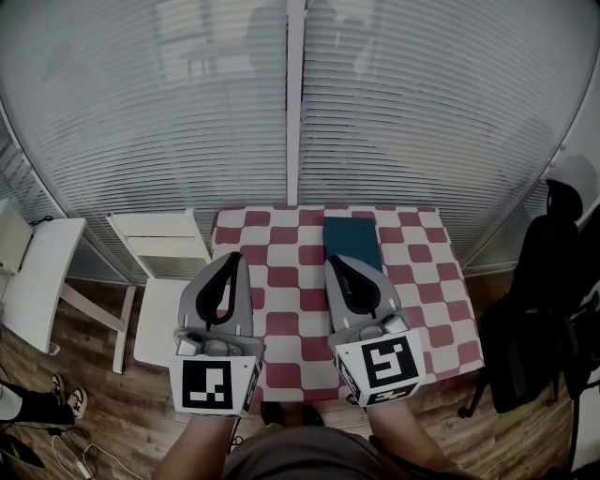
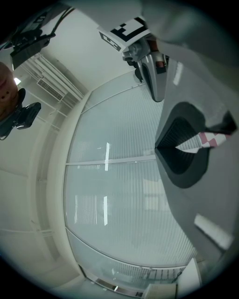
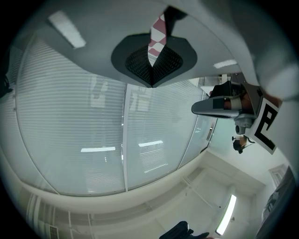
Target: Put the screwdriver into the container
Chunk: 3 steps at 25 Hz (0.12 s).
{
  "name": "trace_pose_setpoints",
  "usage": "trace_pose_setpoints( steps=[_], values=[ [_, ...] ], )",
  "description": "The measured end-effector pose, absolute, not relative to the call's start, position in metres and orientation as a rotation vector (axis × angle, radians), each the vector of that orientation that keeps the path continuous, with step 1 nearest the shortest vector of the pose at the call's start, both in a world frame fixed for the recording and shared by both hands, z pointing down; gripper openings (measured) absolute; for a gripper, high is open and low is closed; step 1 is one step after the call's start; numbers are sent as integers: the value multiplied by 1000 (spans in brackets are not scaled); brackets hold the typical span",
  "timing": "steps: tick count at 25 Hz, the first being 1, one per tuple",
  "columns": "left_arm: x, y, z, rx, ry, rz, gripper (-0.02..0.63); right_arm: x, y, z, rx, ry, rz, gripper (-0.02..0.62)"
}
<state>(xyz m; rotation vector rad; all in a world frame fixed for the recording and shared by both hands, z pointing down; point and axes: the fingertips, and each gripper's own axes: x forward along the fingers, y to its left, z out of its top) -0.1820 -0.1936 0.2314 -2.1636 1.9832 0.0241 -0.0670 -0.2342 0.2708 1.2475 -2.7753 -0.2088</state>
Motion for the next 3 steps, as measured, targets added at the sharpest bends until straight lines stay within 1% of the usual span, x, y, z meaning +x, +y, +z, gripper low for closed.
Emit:
trace_pose_setpoints(
  steps=[3],
  values=[
    [-184, -194, 231, -2163, 1986, 23, 0, -69, -235, 271, 1246, -2775, -208, 24]
  ],
)
